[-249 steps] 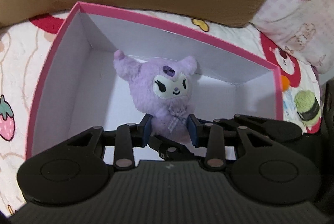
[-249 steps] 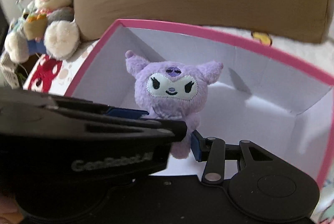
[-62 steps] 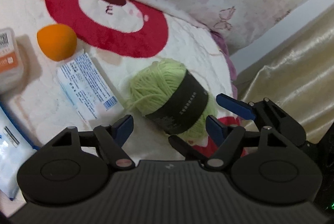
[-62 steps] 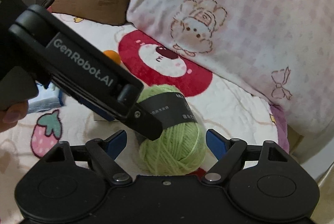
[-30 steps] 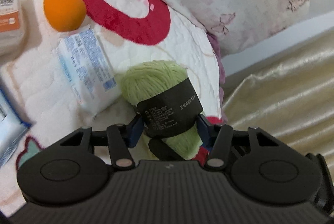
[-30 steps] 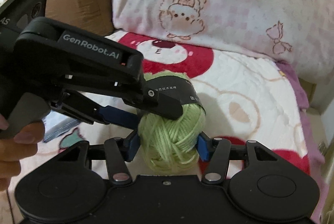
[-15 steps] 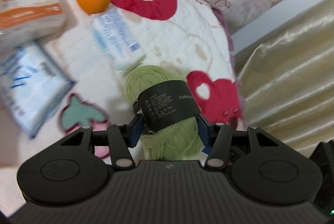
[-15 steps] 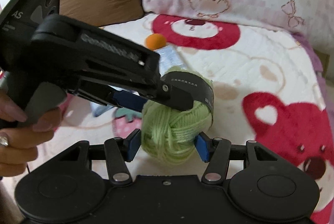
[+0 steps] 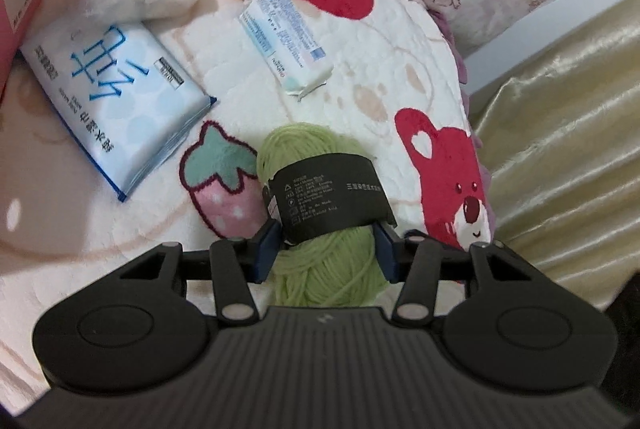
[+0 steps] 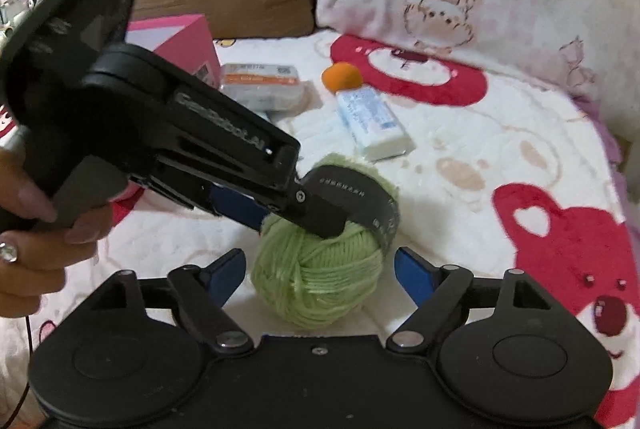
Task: Organize objects
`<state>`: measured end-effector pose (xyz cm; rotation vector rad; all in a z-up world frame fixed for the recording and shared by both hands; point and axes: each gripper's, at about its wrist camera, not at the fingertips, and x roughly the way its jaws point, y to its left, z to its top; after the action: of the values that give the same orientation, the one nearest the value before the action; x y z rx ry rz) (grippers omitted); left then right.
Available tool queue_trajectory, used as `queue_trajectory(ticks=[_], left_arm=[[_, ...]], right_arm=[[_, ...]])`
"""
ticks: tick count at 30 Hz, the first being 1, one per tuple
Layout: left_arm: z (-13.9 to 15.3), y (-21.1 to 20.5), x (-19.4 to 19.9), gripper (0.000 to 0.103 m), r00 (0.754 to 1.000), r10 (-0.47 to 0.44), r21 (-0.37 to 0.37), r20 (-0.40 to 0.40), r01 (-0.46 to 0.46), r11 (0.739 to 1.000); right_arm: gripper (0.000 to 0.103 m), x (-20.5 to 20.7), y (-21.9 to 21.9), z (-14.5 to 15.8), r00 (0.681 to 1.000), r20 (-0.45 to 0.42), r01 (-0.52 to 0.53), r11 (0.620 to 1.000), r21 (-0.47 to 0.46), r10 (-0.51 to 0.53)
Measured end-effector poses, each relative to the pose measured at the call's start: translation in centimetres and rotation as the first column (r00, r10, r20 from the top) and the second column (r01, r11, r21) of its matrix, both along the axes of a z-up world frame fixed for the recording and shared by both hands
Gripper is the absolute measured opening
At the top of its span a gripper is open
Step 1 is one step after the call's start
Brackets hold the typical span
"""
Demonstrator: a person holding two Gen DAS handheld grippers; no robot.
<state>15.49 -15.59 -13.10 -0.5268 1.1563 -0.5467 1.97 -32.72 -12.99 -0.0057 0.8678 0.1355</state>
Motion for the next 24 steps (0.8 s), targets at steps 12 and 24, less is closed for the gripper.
queue_trajectory(ticks=[12, 24], left_arm=[[-0.7, 0.2, -1.0, 0.041, 0.999, 0.003, 0.04, 0.04, -0.005, 0.999], [0.6, 0.0, -2.5, 0.041, 0.998, -0.038, 0.049, 0.05, 0.035, 0.998]], right_arm=[[0.064, 0.9, -0.2, -3.3, 0.992, -0.04, 0.125, 0.981, 0.147, -0.12], [0.062, -0.8, 1.5, -2.2, 0.988, -0.017, 0.151, 0.984, 0.092, -0.15]])
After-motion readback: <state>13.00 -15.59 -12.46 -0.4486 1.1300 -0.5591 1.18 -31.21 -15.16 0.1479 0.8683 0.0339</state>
